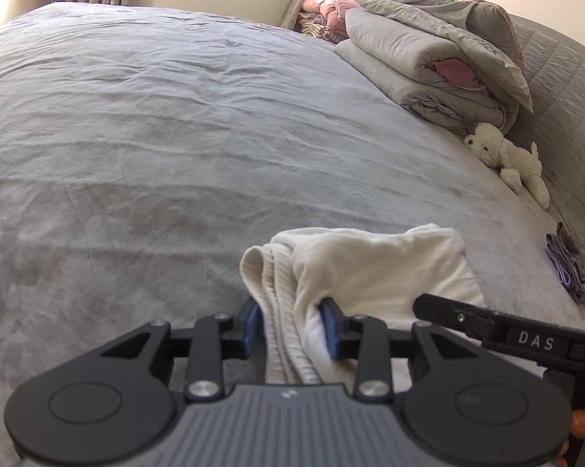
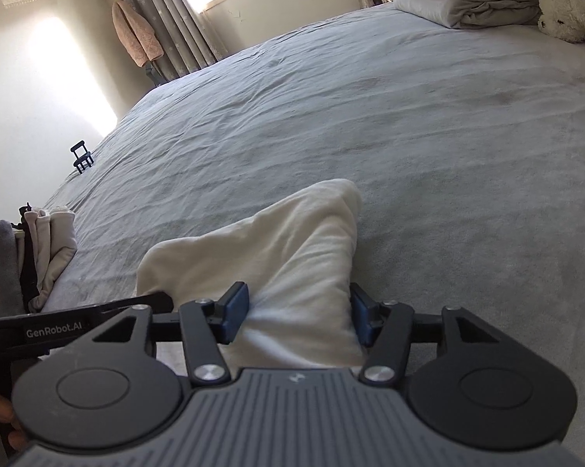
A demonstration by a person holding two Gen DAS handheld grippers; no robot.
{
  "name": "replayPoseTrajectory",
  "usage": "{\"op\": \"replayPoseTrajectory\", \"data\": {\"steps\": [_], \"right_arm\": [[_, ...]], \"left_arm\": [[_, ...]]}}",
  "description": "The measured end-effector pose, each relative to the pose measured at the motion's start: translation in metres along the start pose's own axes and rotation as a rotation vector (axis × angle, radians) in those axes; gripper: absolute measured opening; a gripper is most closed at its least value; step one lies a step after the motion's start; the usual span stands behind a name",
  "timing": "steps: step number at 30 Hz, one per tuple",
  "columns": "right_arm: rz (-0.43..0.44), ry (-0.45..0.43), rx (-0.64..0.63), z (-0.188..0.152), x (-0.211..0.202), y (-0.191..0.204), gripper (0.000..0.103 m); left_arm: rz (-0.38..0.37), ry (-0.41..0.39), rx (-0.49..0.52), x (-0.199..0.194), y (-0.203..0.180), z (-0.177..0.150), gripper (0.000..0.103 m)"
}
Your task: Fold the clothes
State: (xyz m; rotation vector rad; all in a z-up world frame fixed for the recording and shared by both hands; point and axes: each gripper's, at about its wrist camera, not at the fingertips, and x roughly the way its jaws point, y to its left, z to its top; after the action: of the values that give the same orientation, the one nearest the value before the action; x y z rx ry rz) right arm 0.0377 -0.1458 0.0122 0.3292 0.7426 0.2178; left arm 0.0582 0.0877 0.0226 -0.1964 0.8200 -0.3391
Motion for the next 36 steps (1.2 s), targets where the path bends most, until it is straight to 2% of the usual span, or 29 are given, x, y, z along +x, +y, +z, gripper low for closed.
{"op": "replayPoseTrajectory", "data": {"steps": [2,4,6,11,19,22,26,29,33,36], "right_arm": [[-0.010,-0.003,-0.031,-0.001,0.000,0.004,0.040],[-0.016,-0.009,-0.039,-0.001,-0.002,0.004,0.025],[-0.014,-0.017,-0.035,0.000,-0.004,0.003,0.022],[-0.008,-0.030,-0.048,0.003,-0.012,0.001,0.018],[0.002,-0.052,-0.068,0.006,-0.024,-0.001,0.016],[0.024,-0.088,-0.061,0.013,-0.040,-0.006,0.015],[0.034,-0.175,-0.082,0.029,-0.070,-0.025,0.015],[-0.014,-0.187,-0.082,0.044,-0.090,-0.055,0.015],[-0.063,-0.261,-0.085,0.076,-0.138,-0.113,0.015],[-0.101,-0.313,-0.065,0.100,-0.181,-0.169,0.015]], "left_arm": [[0.004,-0.002,0.004,0.001,-0.001,0.000,0.036],[0.007,-0.005,0.009,0.002,-0.001,-0.001,0.036],[0.001,-0.013,0.017,0.001,-0.002,-0.001,0.031],[-0.021,-0.032,0.004,-0.006,-0.001,0.001,0.020],[-0.058,-0.050,0.005,-0.020,-0.010,0.000,0.018],[-0.079,-0.061,-0.016,-0.026,-0.020,0.003,0.018],[-0.101,-0.079,0.016,-0.026,-0.061,0.008,0.017],[-0.147,-0.083,0.015,-0.018,-0.104,0.015,0.017],[-0.222,-0.090,0.053,0.004,-0.181,0.030,0.017],[-0.306,-0.083,0.071,0.028,-0.246,0.045,0.017]]}}
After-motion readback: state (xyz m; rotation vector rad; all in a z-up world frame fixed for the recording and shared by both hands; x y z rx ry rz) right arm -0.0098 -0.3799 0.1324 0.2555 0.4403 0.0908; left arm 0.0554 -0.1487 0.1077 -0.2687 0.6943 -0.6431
